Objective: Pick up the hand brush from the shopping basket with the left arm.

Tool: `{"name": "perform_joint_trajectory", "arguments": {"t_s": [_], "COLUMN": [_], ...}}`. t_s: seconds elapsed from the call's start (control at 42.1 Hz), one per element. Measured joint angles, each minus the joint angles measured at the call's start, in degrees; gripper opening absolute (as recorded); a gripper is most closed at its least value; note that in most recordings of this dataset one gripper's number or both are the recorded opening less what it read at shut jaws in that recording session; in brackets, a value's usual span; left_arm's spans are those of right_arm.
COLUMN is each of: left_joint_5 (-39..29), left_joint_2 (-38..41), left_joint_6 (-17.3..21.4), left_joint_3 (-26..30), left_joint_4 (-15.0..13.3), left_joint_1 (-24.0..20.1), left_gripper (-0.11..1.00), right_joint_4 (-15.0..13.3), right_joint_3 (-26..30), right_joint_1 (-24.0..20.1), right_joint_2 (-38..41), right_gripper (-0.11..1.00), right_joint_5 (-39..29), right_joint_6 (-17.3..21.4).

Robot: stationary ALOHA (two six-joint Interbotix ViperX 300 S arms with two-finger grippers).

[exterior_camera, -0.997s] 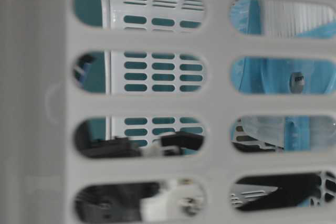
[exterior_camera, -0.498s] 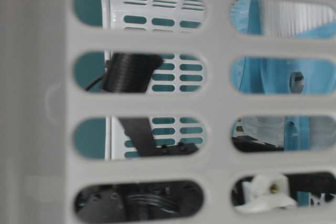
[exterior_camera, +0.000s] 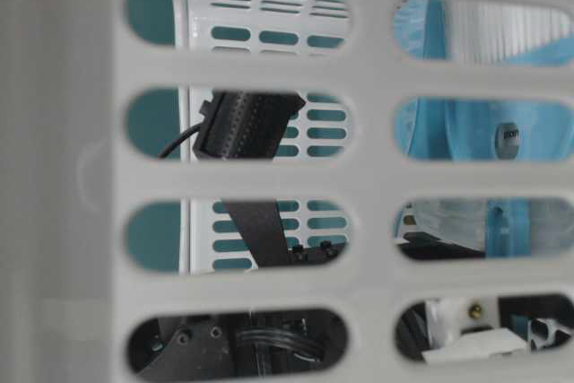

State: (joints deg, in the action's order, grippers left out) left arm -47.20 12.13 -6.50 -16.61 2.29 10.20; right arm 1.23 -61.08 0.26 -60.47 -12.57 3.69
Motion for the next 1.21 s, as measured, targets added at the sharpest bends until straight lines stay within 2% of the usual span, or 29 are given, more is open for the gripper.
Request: {"name": "perform_joint_trajectory", "arguments": {"t_s": [0.071, 0.095, 0.38, 0.546, 0.712, 0.973, 1.092, 1.211], "left_joint_5": [0.44, 0.62, 0.88, -1.58, -10.99, -32.43, -37.79, -38.67], "left_joint_2": [-0.09, -0.09, -0.62, -4.31, -9.49, -12.13, -11.95, -11.34], "left_joint_6": [0.00, 0.00, 0.09, -0.26, -0.26, 0.00, -0.09, -0.09], "left_joint_3": [0.00, 0.00, 0.00, 1.32, 7.38, 23.47, 27.42, 27.86], "left_joint_4": [0.00, 0.00, 0.00, 0.00, 0.00, 0.00, 0.09, 0.09], "left_joint_1": [0.09, 0.18, 0.62, 0.79, 0.88, 0.88, 0.79, 0.79], "left_gripper": [0.25, 0.22, 0.24, 0.24, 0.24, 0.24, 0.24, 0.24], "right_joint_4": [0.09, 0.00, 0.00, 0.00, 0.09, 0.00, 0.09, 0.09], "right_joint_3": [-0.09, -0.09, -0.62, -0.88, -1.05, -1.05, -1.05, -1.14], "right_joint_1": [-0.18, -0.26, -0.35, -0.35, -0.35, -0.35, -0.35, -0.35], "right_joint_2": [-0.09, -0.09, -1.14, -1.93, -2.29, -2.37, -2.55, -2.72], "right_gripper": [0.77, 0.77, 0.77, 0.77, 0.77, 0.77, 0.77, 0.77], "right_joint_5": [0.00, 0.00, 0.00, -0.09, -0.09, -0.09, -0.09, -0.09], "right_joint_6": [0.09, 0.00, 0.00, 0.09, 0.09, 0.09, 0.09, 0.09]}}
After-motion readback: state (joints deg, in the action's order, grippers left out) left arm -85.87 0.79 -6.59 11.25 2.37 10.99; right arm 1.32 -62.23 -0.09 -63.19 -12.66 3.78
